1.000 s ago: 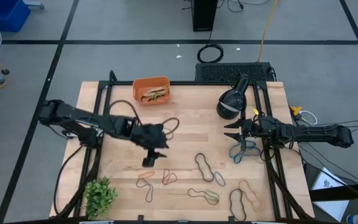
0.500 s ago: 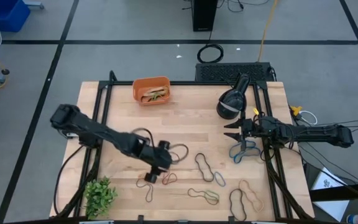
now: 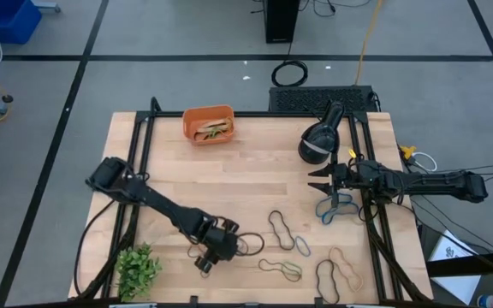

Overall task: Pick and place rubber bands into bin
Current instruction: Put the red rubber band into the orange container

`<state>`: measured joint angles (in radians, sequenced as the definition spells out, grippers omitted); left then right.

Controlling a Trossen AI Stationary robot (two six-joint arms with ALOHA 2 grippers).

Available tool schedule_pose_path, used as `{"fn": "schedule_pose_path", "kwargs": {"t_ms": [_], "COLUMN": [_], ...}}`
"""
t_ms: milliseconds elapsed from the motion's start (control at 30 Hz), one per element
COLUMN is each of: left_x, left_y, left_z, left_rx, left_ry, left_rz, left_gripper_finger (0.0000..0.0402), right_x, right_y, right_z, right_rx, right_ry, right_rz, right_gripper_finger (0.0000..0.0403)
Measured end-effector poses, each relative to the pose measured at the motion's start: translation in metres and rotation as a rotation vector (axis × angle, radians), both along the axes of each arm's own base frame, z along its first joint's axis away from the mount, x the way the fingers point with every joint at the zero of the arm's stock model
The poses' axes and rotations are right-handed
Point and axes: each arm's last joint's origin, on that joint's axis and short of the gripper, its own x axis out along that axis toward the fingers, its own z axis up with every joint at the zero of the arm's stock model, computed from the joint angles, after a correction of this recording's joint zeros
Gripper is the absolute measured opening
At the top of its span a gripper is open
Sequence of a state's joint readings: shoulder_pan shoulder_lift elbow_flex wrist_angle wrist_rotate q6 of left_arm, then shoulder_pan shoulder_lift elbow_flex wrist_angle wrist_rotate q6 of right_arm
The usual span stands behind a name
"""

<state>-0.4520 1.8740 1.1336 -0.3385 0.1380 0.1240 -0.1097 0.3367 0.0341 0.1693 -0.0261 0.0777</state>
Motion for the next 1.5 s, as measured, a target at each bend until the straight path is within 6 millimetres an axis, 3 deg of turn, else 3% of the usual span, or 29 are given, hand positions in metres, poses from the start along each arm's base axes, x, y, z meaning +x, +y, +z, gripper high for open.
{"fn": "schedule_pose_path", "kwargs": {"t_ms": [133, 433, 833, 1000, 1167, 1333, 1500], "left_x": [-0.001, 0.001, 0.002, 0.005, 0.001, -0.011, -0.029], "left_y": [-0.008, -0.006, 0.001, 0.008, 0.023, 0.045, 0.081], "left_z": [-0.009, -0.026, -0.028, -0.023, 0.001, 0.056, 0.116], "left_rx": [0.02, 0.057, 0.065, 0.018, -0.016, 0.019, 0.137], "left_ry": [0.0, 0.06, 0.088, 0.105, 0.103, -0.036, -0.274], "left_rz": [-0.011, 0.052, 0.108, 0.138, 0.2, 0.281, 0.4], "left_gripper_finger": [0.0195, 0.0186, 0.0018, 0.0011, 0.0005, 0.0004, 0.0003], "right_x": [0.0, 0.0, 0.001, 0.001, 0.001, 0.001, 0.001], "right_y": [0.0, 0.0, 0.0, 0.0, 0.0, 0.0, 0.0], "right_z": [0.001, 0.002, 0.003, 0.003, 0.003, 0.004, 0.008], "right_rx": [-0.001, -0.006, -0.007, -0.007, -0.007, 0.011, 0.0], "right_ry": [-0.006, -0.022, -0.034, -0.036, -0.036, -0.039, -0.089], "right_rz": [-0.002, -0.002, -0.003, -0.003, -0.003, -0.005, -0.004], "right_gripper_finger": [0.0155, 0.0155, 0.0155, 0.0155, 0.0155, 0.0155, 0.0155]}}
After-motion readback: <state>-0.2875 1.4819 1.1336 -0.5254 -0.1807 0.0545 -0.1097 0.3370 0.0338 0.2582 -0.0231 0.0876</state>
